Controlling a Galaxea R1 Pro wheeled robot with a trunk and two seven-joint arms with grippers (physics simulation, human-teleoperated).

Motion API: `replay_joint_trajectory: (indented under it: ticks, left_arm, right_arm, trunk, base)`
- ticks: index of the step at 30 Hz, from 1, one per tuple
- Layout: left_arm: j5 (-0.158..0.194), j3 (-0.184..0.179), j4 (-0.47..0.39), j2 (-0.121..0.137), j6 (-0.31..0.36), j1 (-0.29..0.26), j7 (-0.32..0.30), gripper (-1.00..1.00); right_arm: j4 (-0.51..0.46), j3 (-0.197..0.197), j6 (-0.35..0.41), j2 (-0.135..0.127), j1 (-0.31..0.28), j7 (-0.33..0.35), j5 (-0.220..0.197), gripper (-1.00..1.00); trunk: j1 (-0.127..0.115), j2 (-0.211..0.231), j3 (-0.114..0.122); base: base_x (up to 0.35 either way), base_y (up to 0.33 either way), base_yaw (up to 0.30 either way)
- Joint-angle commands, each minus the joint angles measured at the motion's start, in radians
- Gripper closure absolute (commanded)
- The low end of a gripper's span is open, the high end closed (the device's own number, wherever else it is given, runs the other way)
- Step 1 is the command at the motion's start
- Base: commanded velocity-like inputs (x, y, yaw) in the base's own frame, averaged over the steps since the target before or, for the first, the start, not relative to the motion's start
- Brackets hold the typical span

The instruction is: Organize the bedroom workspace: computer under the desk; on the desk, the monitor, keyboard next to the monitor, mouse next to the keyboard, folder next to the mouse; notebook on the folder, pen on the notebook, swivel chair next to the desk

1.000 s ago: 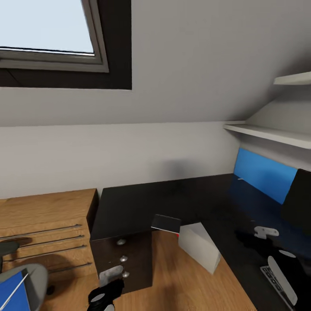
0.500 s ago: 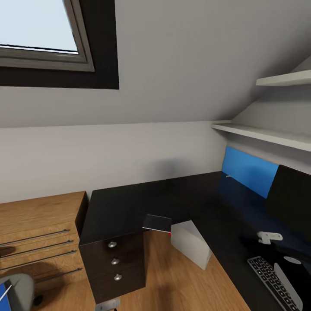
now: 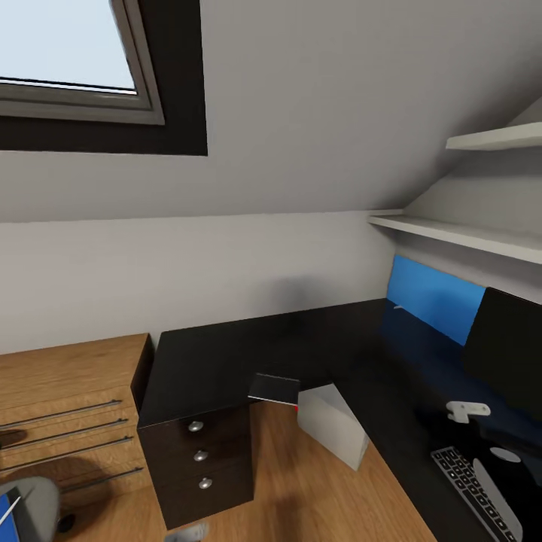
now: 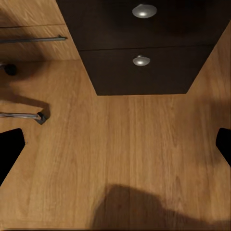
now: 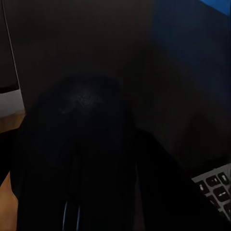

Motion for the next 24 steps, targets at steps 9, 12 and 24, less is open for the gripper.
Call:
replay_joint_trajectory:
  ticks: [9, 12, 24]
  left_arm:
    - [0.011, -0.006, 0.008, 0.001, -0.005, -0.002, 0.006, -1.0]
    - [0.012, -0.006, 0.008, 0.001, -0.005, -0.001, 0.007, -1.0]
    - [0.011, -0.009, 0.01, 0.0, -0.005, -0.002, 0.008, -1.0]
  right_arm:
    - [0.027, 0.012, -0.112, 0.034, -0.001, -0.007, 0.063, 1.0]
    - [0.079, 0.012, -0.117, 0.045, -0.003, -0.04, 0.094, 1.0]
    - [0.281, 0.01, -0.162, 0.054, -0.077, -0.069, 0.106, 1.0]
  trunk:
    - [0.0, -0.002, -0.002]
    - [0.0, -0.002, -0.002]
    - [0.0, -0.002, -0.002]
  base:
    - [0.091, 0.0, 0.0]
    - [0.202, 0.0, 0.0]
    - [0.118, 0.0, 0.0]
